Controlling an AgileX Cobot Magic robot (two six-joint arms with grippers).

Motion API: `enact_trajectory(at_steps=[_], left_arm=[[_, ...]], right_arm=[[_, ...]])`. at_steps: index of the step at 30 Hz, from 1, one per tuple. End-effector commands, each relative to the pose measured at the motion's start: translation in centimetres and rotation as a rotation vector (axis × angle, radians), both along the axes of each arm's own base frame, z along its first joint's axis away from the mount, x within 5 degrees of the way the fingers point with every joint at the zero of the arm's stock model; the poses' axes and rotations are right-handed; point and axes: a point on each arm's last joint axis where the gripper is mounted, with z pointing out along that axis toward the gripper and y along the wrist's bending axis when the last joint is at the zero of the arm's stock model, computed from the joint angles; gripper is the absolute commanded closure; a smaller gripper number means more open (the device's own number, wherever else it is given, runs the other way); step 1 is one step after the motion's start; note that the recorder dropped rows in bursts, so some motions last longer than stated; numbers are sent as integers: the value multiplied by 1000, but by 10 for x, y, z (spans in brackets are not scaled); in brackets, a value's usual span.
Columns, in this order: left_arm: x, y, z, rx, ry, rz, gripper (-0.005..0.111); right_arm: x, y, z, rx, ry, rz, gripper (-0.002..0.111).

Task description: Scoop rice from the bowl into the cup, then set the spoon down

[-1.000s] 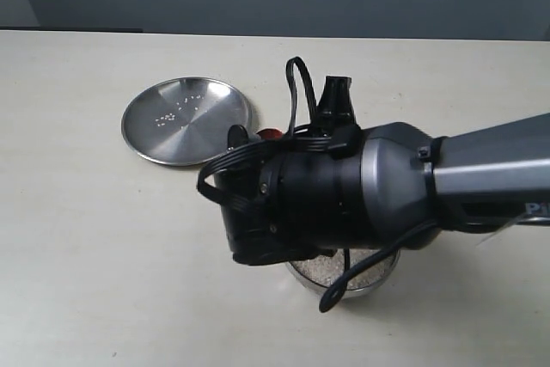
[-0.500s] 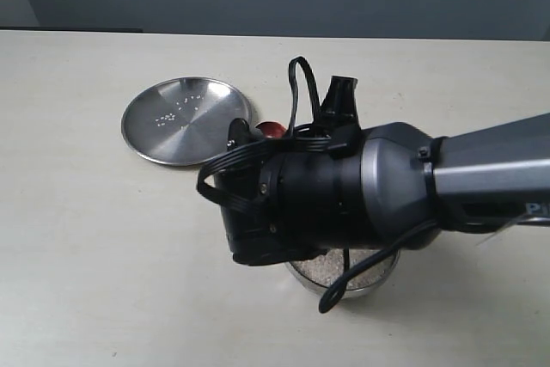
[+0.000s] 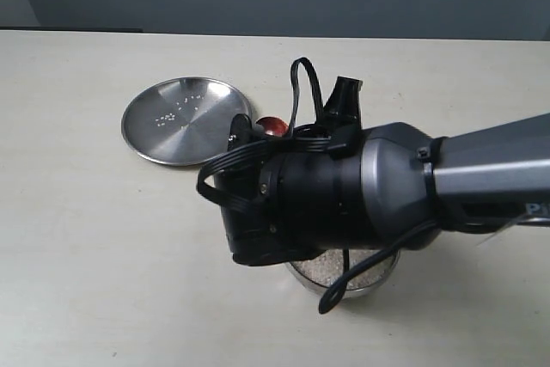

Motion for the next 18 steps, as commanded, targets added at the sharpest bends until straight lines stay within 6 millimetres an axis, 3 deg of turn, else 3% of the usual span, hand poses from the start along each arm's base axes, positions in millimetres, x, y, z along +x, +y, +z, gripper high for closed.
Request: enact_trajectory(at_steps=[1,10,13,18], left_arm=[[0,0,3,-1,-14,5,106],[0,0,3,-1,-14,5,106],[0,0,3,-1,-14,5,106],[0,0,3,-1,-14,5,106]], right_arm=[[-3,-2,2,-47,68,31,109],[1,-2,12,62,-57,-34,109],[0,-4,12,11,7,-1,109],[0,-7,14,77,-9,-64,109]])
